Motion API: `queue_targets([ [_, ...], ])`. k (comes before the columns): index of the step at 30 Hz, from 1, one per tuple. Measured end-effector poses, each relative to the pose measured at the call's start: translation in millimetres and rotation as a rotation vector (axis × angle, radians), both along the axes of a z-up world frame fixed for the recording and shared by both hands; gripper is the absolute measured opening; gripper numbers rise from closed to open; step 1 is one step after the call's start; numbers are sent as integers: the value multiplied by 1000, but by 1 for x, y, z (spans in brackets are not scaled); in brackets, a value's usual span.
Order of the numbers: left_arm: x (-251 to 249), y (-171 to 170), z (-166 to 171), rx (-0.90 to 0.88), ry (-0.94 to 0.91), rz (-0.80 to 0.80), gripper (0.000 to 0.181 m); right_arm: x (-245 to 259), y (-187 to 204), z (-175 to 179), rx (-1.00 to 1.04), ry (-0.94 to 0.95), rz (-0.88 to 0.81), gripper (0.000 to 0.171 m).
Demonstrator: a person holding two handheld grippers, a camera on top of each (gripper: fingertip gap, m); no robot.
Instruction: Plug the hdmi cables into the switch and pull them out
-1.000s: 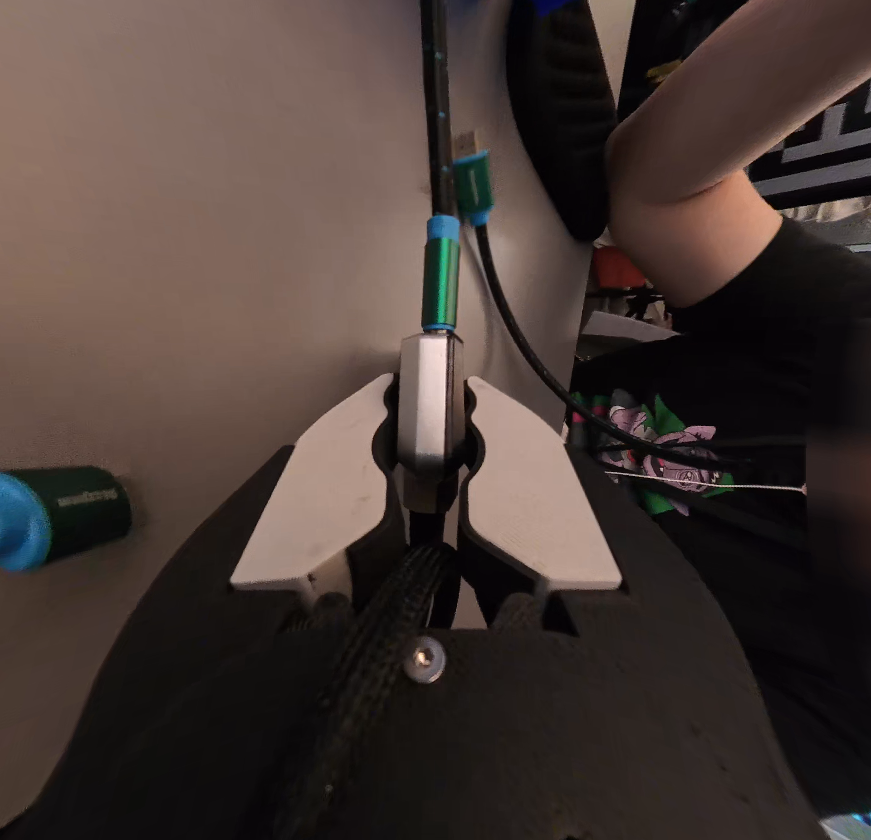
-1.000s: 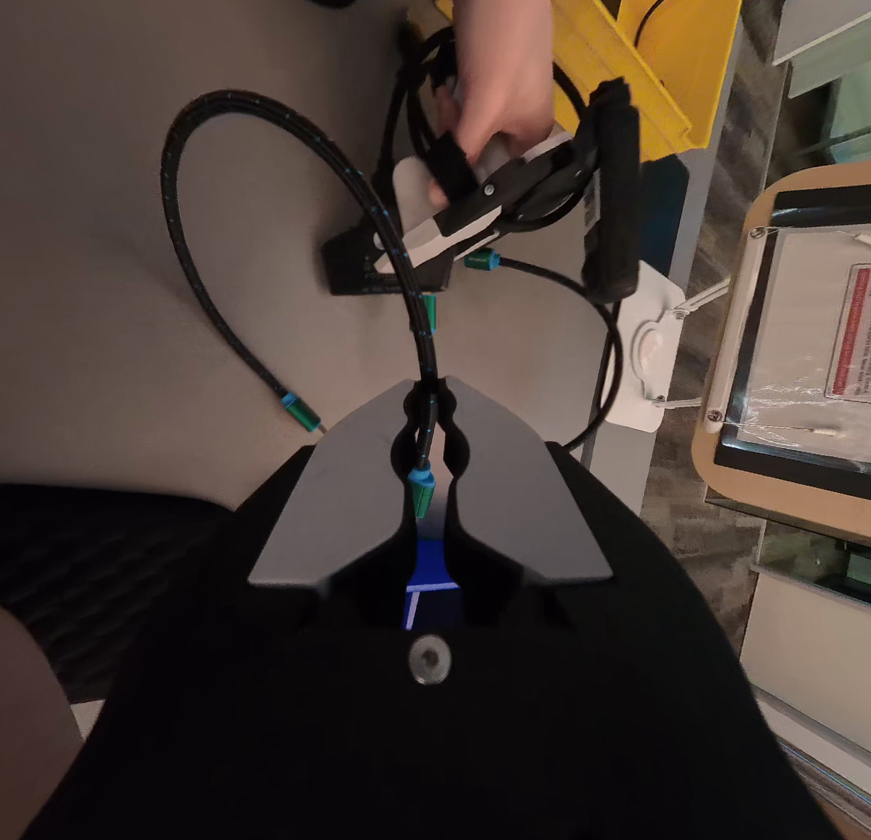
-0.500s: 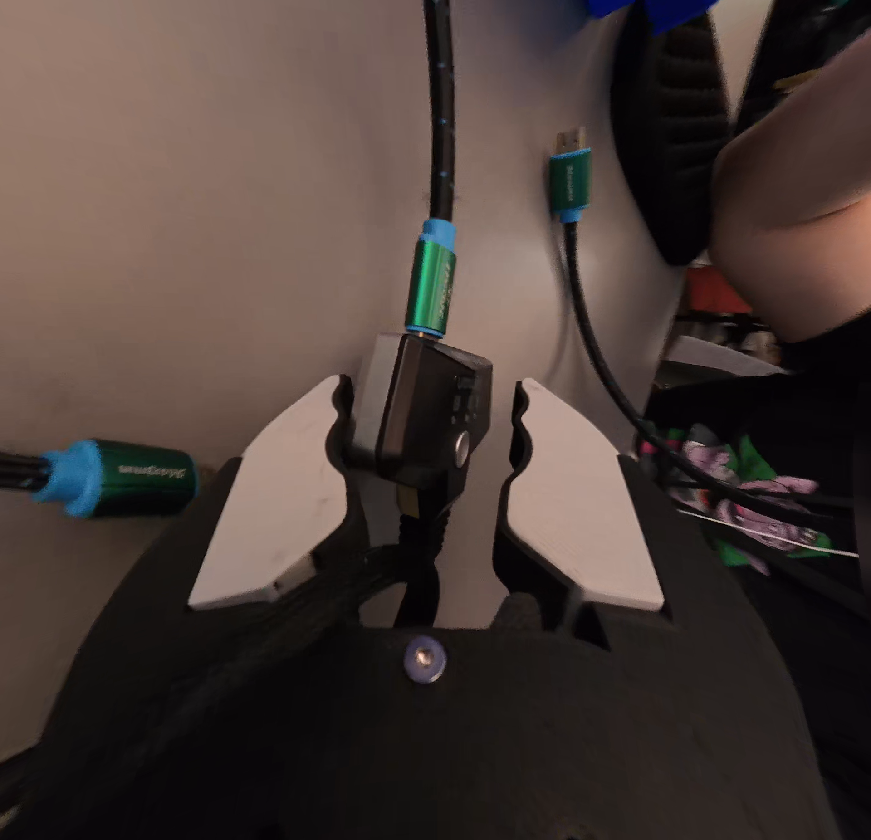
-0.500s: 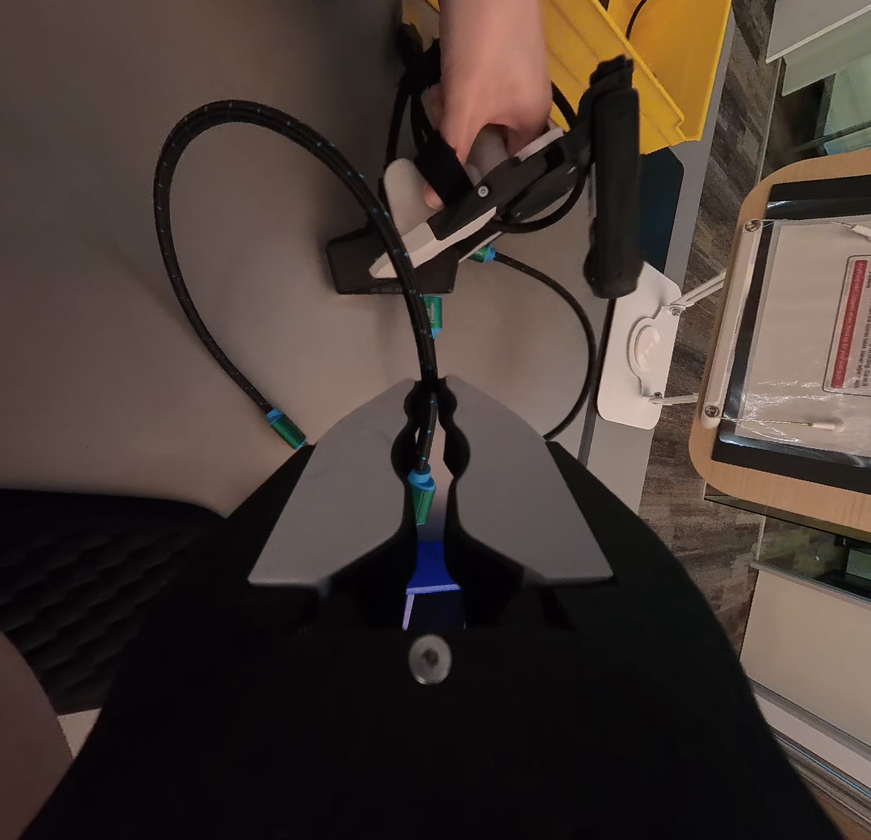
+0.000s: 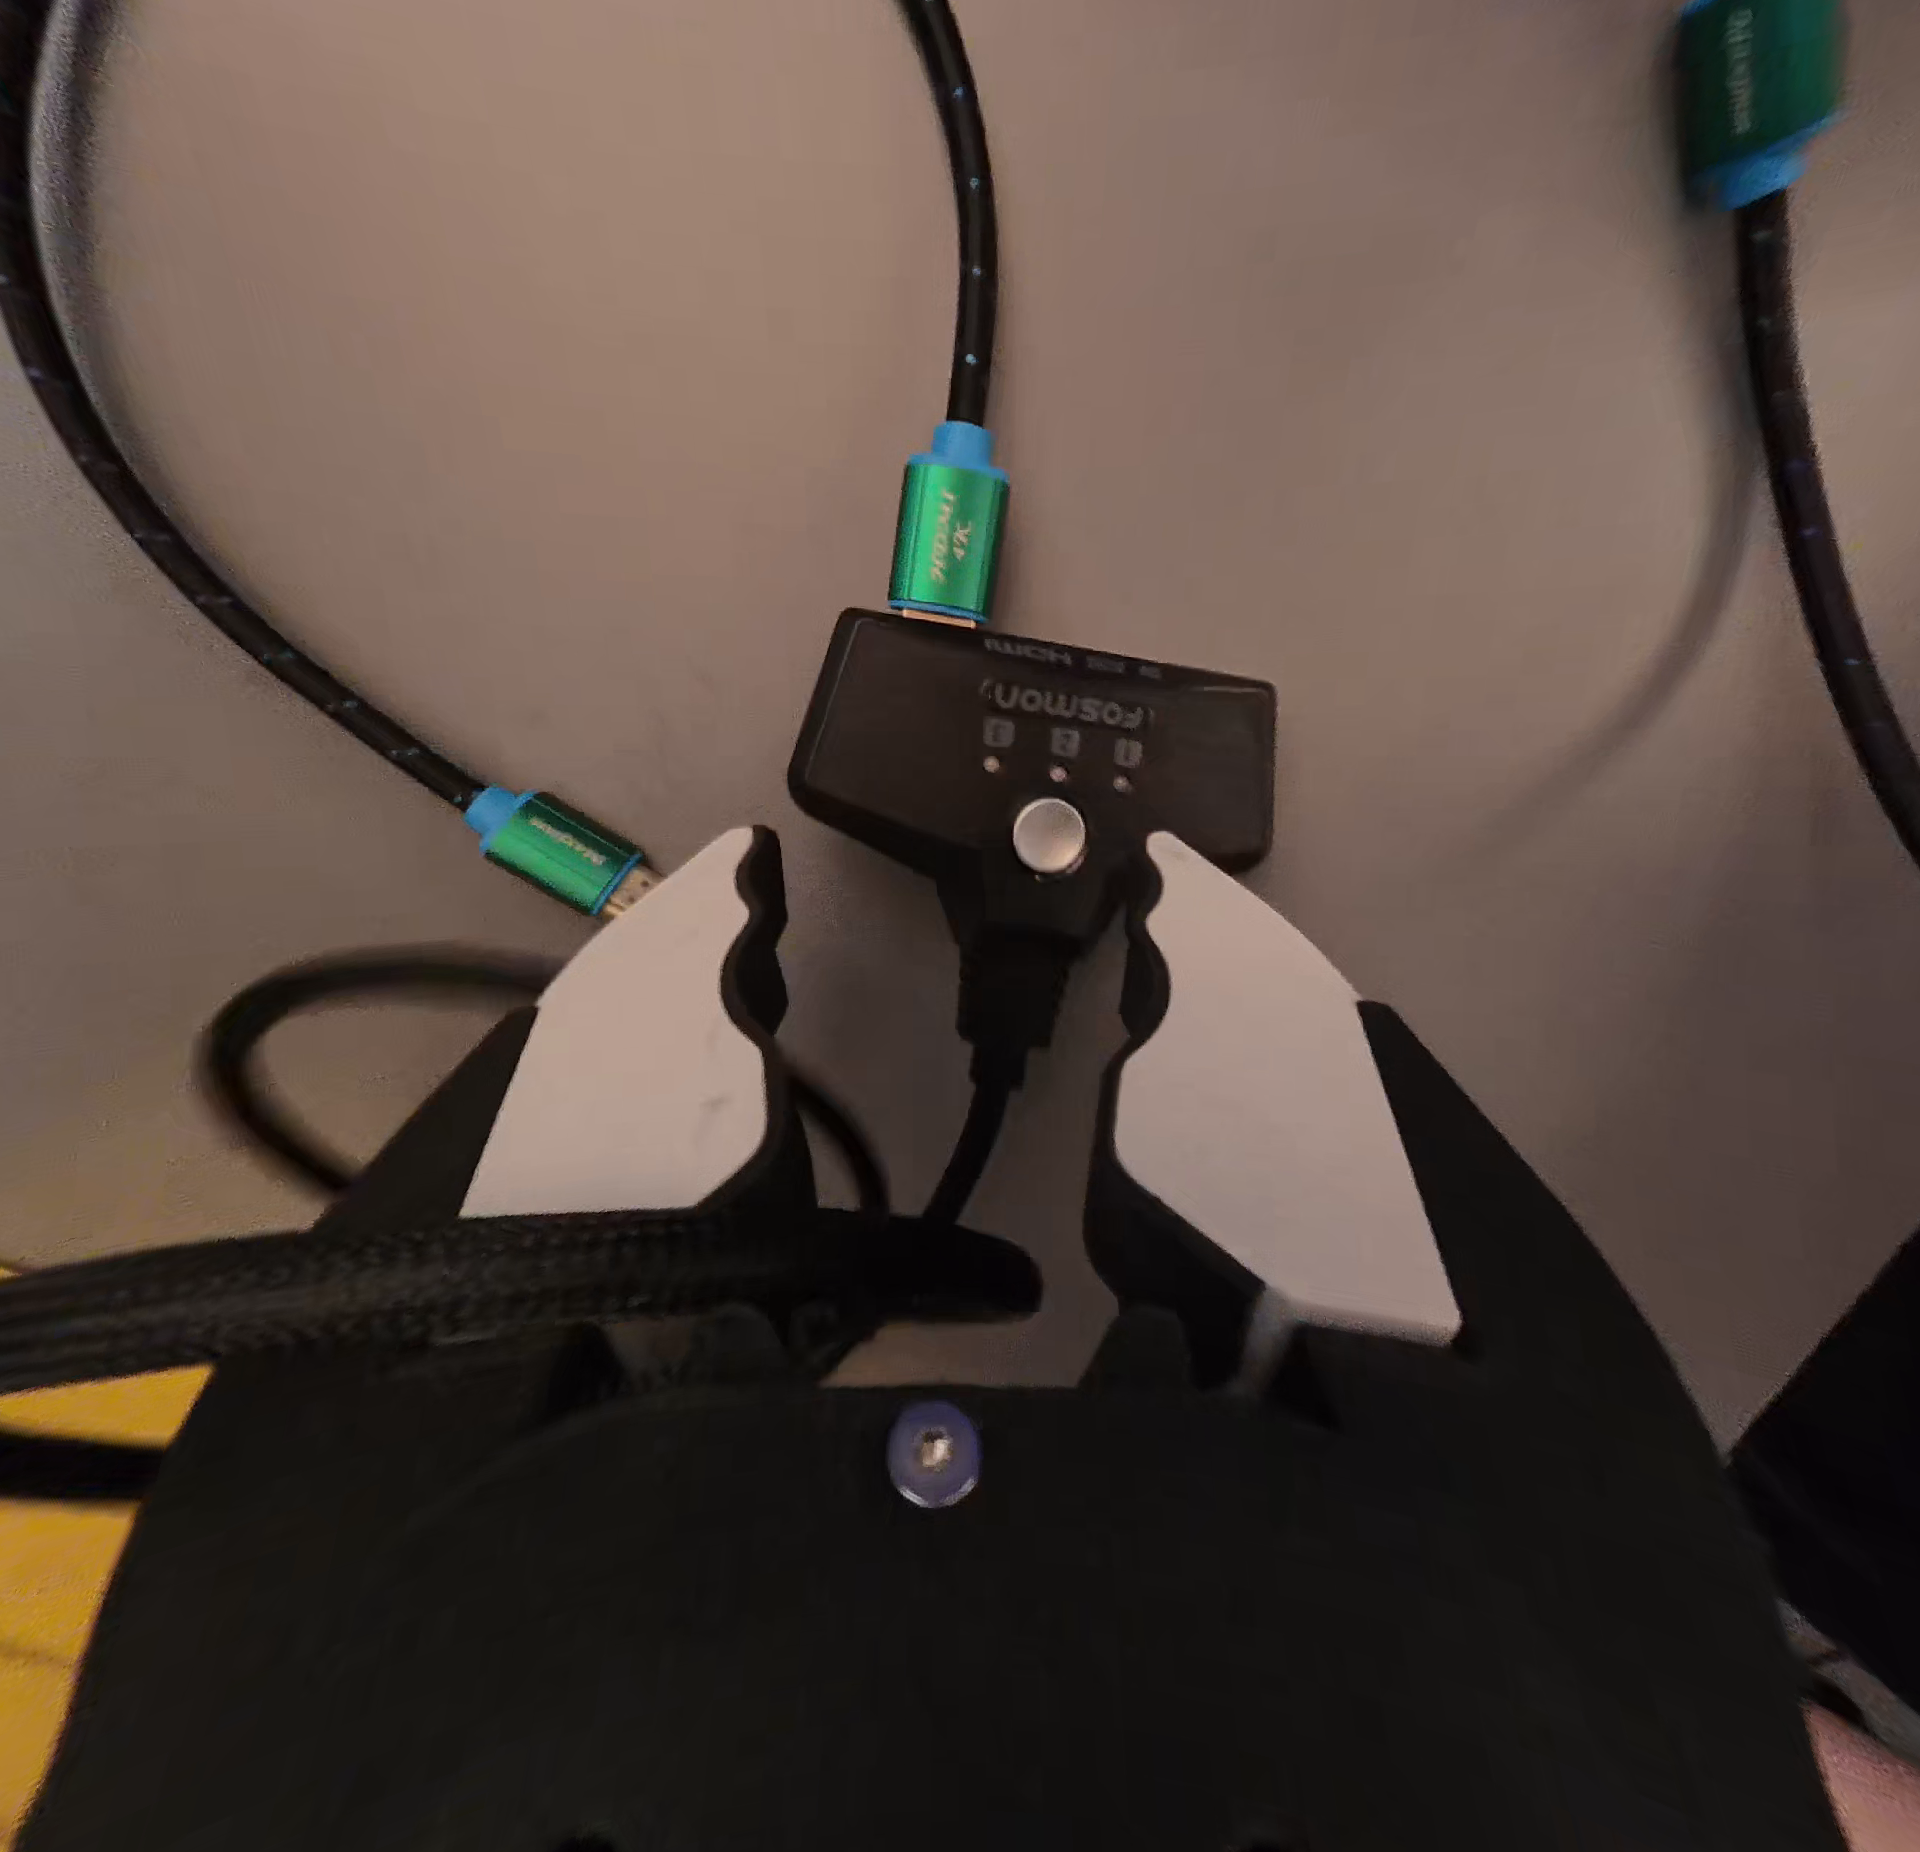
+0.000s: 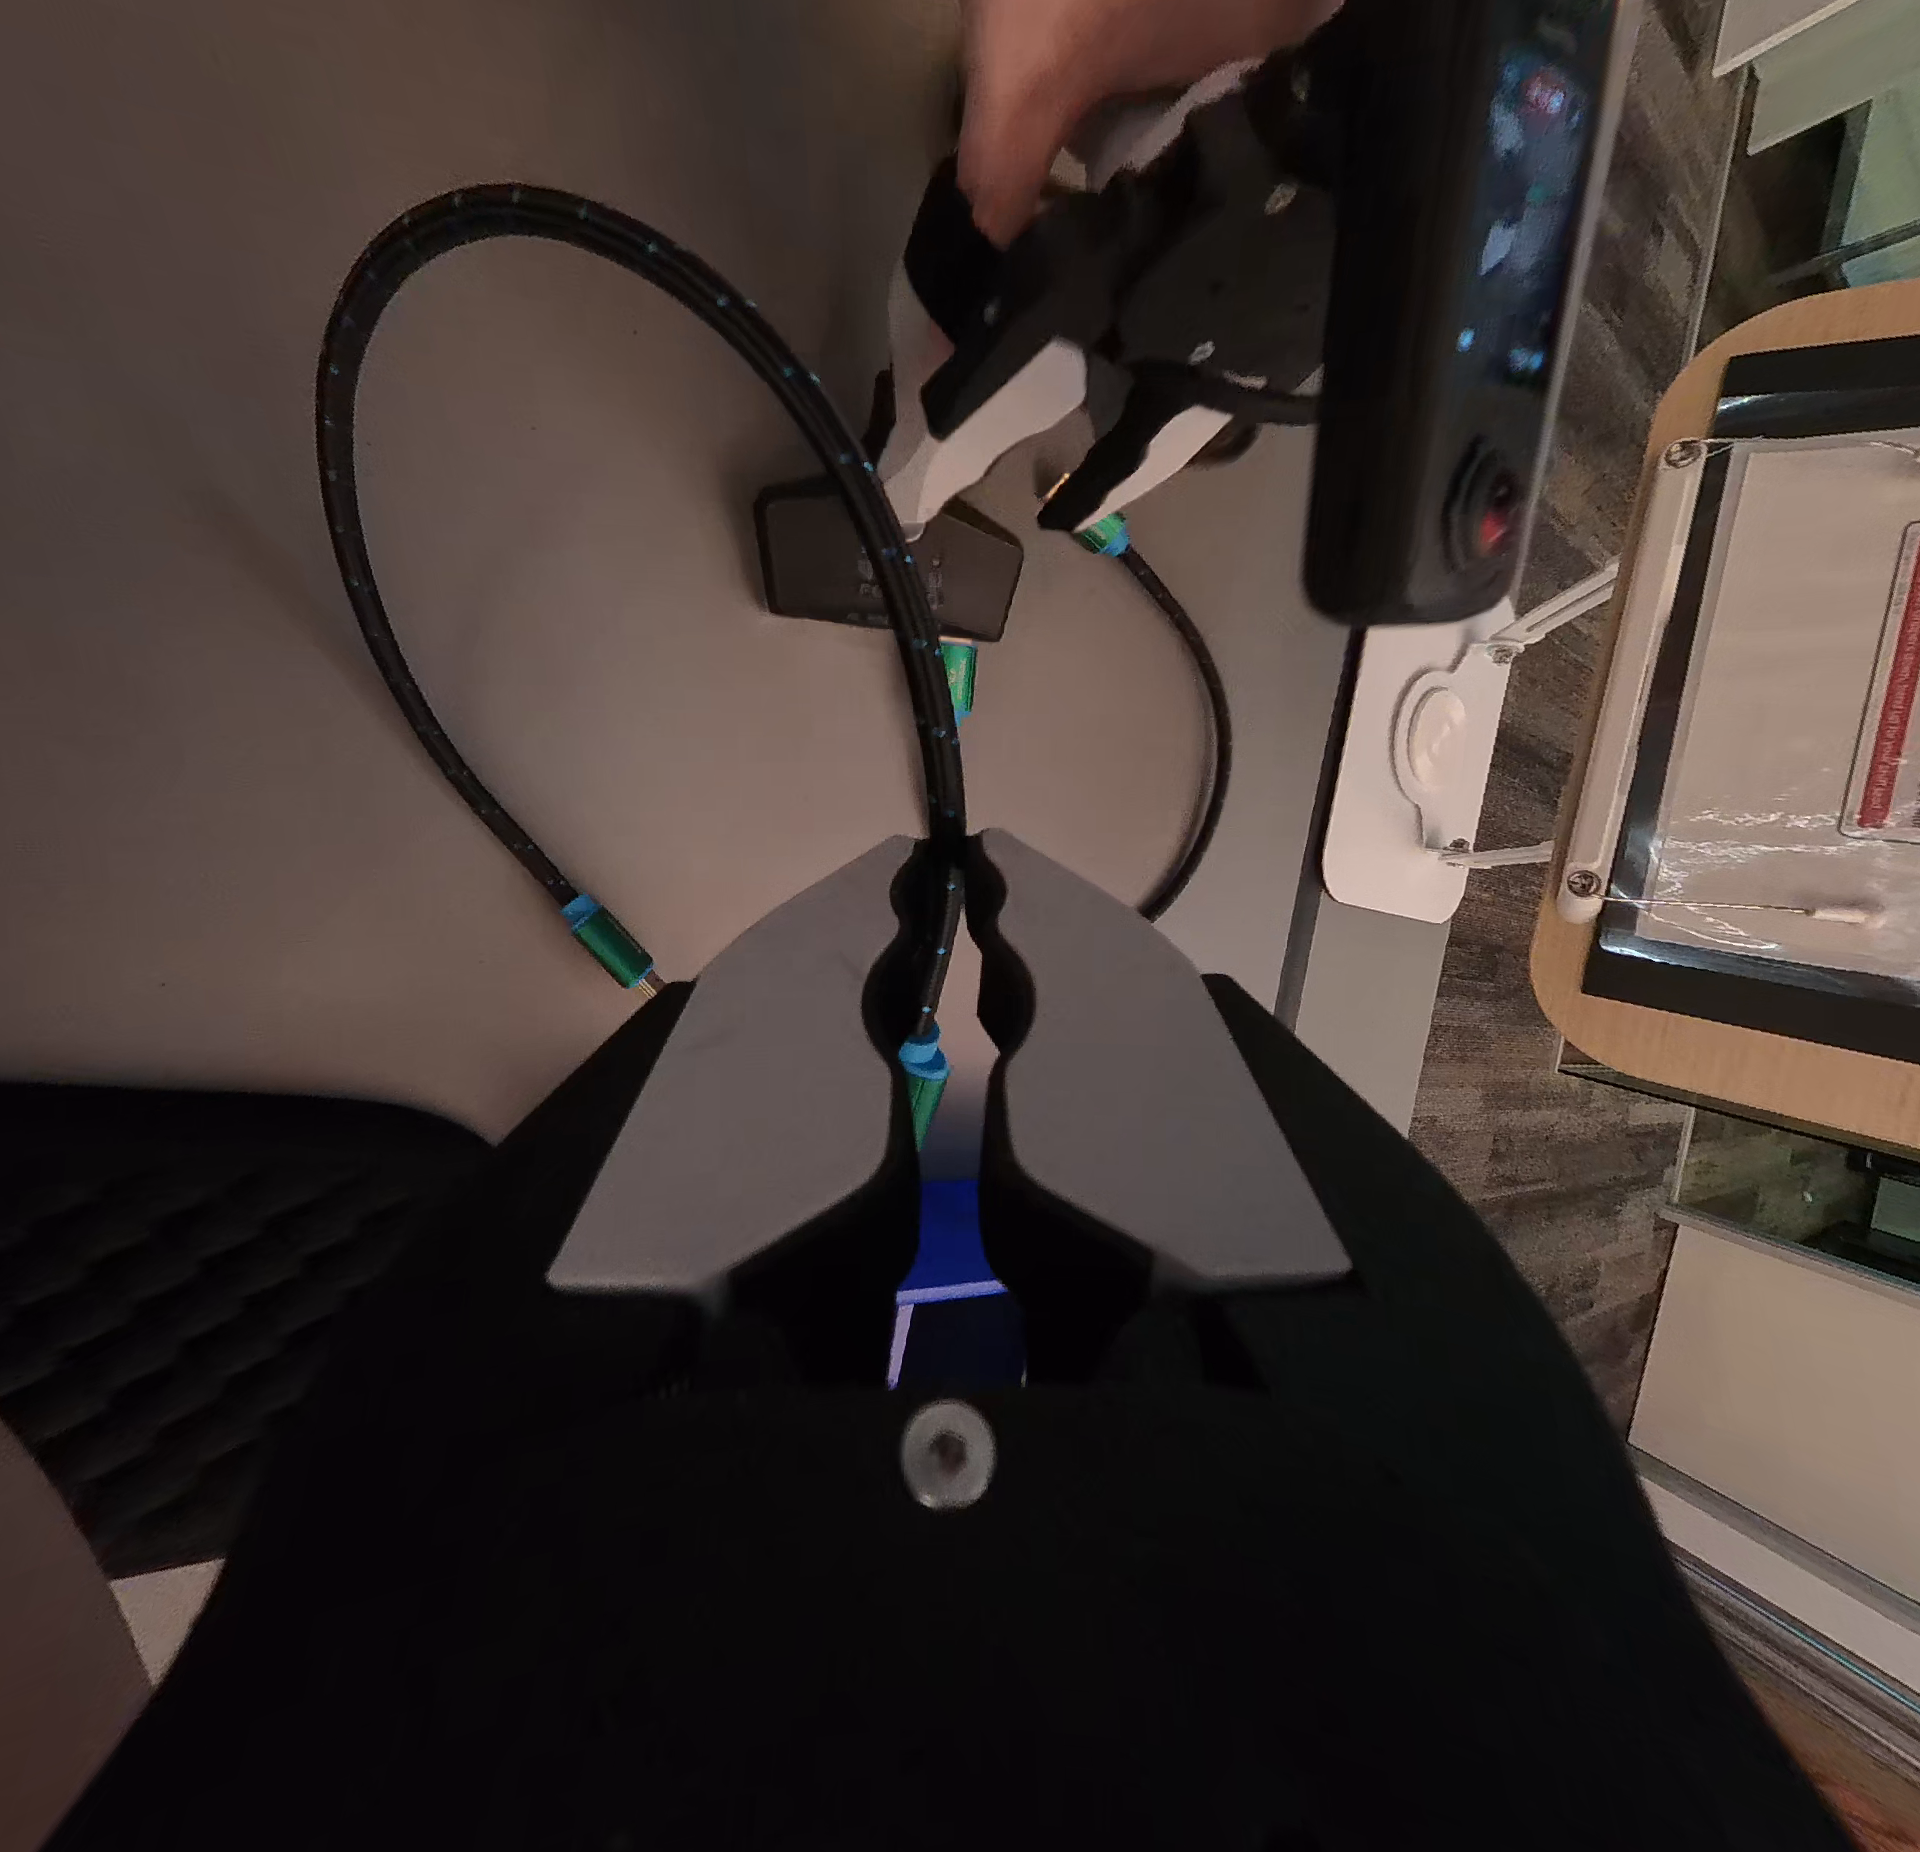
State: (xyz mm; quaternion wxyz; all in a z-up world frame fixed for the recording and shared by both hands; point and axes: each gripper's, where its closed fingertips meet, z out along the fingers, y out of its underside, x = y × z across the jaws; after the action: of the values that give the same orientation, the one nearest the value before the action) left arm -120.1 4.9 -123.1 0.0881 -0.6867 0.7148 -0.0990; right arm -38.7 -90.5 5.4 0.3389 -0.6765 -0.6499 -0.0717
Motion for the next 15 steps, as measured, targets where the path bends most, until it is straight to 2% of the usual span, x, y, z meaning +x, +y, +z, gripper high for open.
queue_targets([
  [5, 5, -14, 36, -223, -194, 6, 62, -2, 0, 5, 14, 34, 23, 7],
  [11, 4, -12, 93, -334, -460, 2, 61, -11, 2, 19, 97, 108, 102, 7],
  [13, -1, -17, 100, -387, -476, 9, 59, -11, 4, 21, 110, 111, 101, 7],
  [15, -12, -36, 91, -553, -378, 19, 65, -11, 6, 20, 116, 107, 97, 7],
])
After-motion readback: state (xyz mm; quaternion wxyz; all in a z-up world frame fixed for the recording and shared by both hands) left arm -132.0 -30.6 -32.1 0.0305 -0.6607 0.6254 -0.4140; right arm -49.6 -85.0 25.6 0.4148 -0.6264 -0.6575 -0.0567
